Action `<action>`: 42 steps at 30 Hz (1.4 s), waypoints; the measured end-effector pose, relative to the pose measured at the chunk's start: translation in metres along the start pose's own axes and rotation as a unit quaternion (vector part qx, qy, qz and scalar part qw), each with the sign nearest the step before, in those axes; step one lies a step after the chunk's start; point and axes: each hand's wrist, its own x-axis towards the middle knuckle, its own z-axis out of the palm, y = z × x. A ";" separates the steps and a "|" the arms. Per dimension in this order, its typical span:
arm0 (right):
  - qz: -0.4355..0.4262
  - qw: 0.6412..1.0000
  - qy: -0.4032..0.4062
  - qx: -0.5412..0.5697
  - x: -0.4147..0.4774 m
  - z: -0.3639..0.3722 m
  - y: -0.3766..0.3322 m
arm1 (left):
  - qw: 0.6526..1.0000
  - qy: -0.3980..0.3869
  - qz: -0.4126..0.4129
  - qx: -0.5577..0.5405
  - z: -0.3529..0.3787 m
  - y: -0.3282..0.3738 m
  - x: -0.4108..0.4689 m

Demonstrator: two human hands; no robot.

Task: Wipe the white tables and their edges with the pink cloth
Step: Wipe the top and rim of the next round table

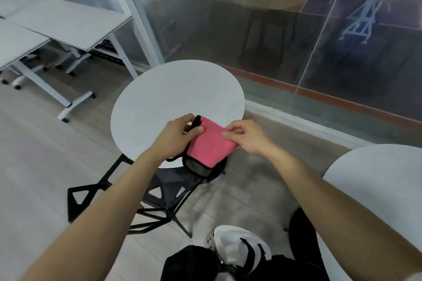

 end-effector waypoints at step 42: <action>0.158 0.838 0.521 0.048 0.115 0.273 0.168 | 0.748 -0.334 0.198 0.539 0.057 -0.215 0.129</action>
